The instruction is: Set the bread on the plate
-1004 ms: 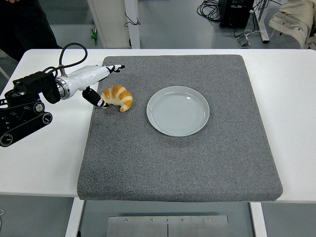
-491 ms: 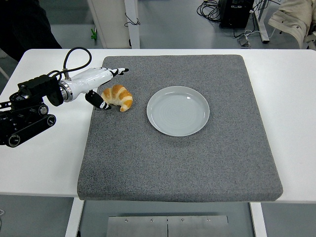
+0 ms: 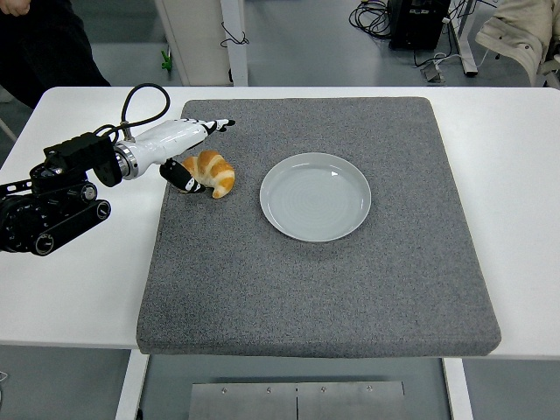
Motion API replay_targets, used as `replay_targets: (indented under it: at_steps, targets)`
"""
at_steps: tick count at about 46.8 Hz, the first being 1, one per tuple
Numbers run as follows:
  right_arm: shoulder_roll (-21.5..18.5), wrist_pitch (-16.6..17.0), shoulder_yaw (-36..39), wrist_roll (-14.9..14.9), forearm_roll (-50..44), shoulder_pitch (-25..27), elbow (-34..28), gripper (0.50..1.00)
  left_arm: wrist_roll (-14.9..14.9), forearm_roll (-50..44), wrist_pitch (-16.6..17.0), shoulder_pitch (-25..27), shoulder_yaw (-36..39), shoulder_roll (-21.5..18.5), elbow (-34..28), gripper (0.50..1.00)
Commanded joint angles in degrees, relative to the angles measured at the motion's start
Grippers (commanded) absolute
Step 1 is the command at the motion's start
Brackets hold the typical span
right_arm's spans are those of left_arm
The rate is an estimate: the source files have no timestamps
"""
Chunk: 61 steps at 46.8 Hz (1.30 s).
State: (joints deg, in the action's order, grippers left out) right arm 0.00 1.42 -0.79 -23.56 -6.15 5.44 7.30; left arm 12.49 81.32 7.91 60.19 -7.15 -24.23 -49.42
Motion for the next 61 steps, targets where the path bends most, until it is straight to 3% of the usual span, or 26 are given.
replay_targets:
  at_steps: [1,11,26,38,49,61]
  targets:
    - [0.0,0.0,0.0,0.0,0.0,0.0,0.0,1.0,0.0,0.0,0.3,-0.1,0.7,0.3,0.4,0.946]
    - [0.0,0.0,0.0,0.0,0.0,0.0,0.0,1.0,0.1,-0.3,1.0,-0.1,1.7,1.3,1.7,0.836]
    - [0.0,0.0,0.0,0.0,0.0,0.0,0.0,1.0,0.6,-0.5,1.0,-0.1,2.6,1.8,1.8,0.755]
    - [0.0,0.0,0.0,0.0,0.0,0.0,0.0,1.0,1.0,-3.3,0.7,0.3,2.5,1.4,1.8,0.66]
    - [0.0,0.0,0.0,0.0,0.0,0.0,0.0,1.0,1.0,-3.9,0.4,0.8,2.0,1.3,1.8,0.652]
    - [0.0,0.1,0.0,0.0,0.0,0.0,0.0,1.0,0.9,-4.9,0.4,4.7,1.3,0.4,1.8,0.581]
